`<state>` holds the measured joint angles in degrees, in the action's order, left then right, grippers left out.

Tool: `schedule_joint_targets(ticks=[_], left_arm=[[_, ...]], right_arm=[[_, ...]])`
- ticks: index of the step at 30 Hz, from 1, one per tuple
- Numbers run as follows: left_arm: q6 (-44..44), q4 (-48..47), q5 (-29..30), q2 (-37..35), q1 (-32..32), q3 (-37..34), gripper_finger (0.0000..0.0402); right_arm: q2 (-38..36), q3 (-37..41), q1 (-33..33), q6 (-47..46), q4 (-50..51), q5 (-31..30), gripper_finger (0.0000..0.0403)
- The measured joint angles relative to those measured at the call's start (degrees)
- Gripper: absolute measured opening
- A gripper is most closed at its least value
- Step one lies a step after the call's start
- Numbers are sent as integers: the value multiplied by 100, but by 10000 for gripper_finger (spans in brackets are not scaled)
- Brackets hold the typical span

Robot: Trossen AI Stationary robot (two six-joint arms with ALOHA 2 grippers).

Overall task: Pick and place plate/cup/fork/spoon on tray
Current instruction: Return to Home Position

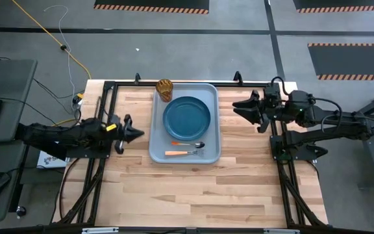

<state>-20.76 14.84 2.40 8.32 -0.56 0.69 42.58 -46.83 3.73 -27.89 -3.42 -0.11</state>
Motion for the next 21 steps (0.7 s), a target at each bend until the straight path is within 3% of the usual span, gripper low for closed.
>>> schedule_joint_targets(ticks=[3, 9, 13, 18, 21], left_arm=[[311, -367, -652, 1, -3, -2, 0], [645, -602, -676, 0, -2, -2, 0], [738, -589, -525, 0, -2, -2, 0], [257, -907, 179, 2, 0, -2, 0], [139, -1075, 221, 2, -2, 0, 0]], right_arm=[[-46, -2, 0, 42, 188, 45, 144], [-212, -2, 0, -12, 416, 124, 144], [-317, -2, 0, 2, 435, 138, 144], [-444, -2, 0, 167, 537, 244, 144], [-503, -2, 0, 349, 682, 257, 144]])
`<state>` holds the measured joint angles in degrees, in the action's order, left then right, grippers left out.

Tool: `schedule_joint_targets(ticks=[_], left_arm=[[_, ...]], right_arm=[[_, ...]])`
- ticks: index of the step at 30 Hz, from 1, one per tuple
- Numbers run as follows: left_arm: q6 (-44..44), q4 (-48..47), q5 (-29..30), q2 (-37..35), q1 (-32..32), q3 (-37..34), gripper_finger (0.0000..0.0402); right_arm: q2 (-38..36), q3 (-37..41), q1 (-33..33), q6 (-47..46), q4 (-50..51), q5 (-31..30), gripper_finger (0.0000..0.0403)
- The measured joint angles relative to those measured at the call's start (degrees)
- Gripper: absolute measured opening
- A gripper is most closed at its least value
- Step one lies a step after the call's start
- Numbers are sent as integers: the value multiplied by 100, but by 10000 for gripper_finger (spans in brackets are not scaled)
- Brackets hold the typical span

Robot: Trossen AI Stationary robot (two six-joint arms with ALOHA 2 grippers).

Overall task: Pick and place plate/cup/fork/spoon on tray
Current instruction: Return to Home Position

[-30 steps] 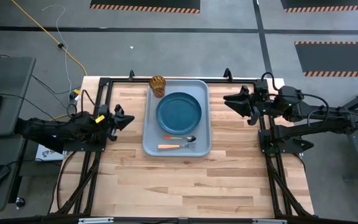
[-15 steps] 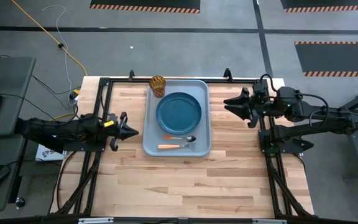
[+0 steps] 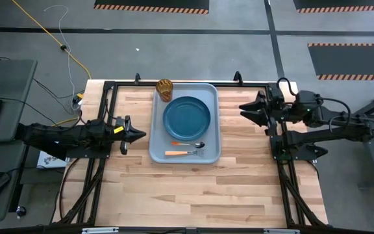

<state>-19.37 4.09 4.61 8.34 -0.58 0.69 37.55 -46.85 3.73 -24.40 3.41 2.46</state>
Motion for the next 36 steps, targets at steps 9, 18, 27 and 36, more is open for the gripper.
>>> schedule_joint_targets(ticks=[9, 18, 27, 36], left_arm=[[3, -45, 2, 0, 1, -2, 0], [3, -45, 8, 0, 0, 0, 0], [3, -43, 10, 0, 0, 0, 0], [1, -45, 9, 0, 1, 0, 0]], right_arm=[[-366, 206, 0, 400, 221, 179, 61], [-1585, 2045, -2, -373, -1029, 256, 14], [-2917, 3369, -6, -846, -1636, 203, 1], [-3597, 4599, -499, -1008, -2905, -440, 0]])
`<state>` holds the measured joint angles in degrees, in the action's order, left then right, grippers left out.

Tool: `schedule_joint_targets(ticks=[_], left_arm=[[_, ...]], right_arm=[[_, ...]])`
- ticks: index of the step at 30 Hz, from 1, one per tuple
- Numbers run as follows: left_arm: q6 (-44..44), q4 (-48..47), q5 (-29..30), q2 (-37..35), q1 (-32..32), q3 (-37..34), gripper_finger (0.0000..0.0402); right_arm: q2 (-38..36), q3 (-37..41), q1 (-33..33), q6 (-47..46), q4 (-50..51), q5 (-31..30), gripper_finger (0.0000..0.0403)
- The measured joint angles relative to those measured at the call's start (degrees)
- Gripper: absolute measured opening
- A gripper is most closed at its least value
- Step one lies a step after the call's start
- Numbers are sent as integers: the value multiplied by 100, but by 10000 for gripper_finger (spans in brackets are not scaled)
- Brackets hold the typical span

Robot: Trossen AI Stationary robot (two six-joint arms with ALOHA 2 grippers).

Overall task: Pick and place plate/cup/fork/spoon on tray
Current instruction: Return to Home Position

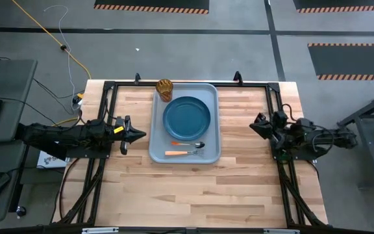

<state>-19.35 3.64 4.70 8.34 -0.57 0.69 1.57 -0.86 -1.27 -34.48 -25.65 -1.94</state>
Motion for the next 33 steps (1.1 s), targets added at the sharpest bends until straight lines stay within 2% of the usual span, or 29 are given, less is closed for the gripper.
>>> schedule_joint_targets(ticks=[4, 11, 22, 33], left_arm=[[0, 2, -2, 0, -1, -2, 0], [0, 2, -1, 0, -1, 0, 0], [0, 2, -2, 0, 1, -2, 0], [0, 2, -2, 0, -1, 0, 0]], right_arm=[[-17, 0, -397, 288, 366, -481, 0], [-18, -9, -714, 1108, 797, -613, 0], [-17, -9, -712, 1225, 2575, 197, 0], [-2, -14, -712, 1398, 2579, 395, 0]])
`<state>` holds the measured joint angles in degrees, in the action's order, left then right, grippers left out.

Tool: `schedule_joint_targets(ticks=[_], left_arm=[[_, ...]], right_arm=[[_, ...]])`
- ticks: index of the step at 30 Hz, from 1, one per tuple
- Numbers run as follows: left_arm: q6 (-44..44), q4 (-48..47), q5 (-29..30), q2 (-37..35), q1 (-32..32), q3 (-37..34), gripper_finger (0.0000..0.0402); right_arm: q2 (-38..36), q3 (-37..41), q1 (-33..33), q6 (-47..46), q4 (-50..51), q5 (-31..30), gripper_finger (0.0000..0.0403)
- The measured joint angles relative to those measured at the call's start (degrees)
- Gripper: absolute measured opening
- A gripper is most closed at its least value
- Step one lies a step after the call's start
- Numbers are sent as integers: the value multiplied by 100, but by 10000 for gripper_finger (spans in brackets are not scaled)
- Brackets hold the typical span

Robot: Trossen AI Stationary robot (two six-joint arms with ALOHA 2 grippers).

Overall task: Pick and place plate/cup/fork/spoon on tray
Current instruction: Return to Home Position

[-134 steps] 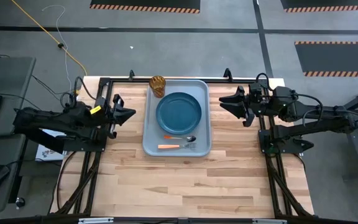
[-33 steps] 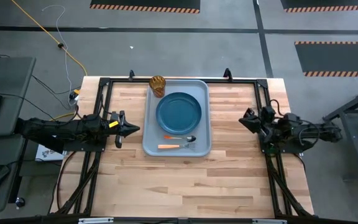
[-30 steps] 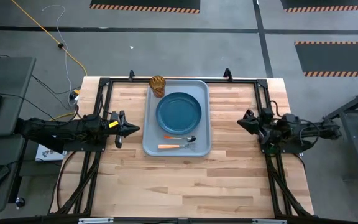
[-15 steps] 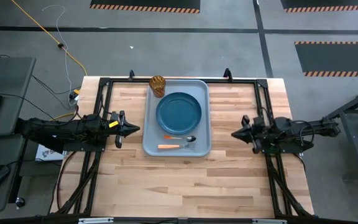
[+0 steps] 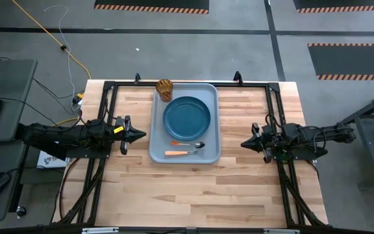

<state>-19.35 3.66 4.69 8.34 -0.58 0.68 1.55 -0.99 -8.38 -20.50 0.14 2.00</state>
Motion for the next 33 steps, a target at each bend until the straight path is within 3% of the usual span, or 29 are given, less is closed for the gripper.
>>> schedule_joint_targets(ticks=[19, 27, 33], left_arm=[[0, -20, 3, -13, -18, -1, 0], [0, -201, 1, -806, -261, -1, 0], [0, -97, 12, -816, -244, 5, 0]], right_arm=[[31, -2, 0, -399, 7, -5, 0], [34, -2, 2, -507, 7, -5, 0], [34, -2, 2, -502, 7, -9, 0]])
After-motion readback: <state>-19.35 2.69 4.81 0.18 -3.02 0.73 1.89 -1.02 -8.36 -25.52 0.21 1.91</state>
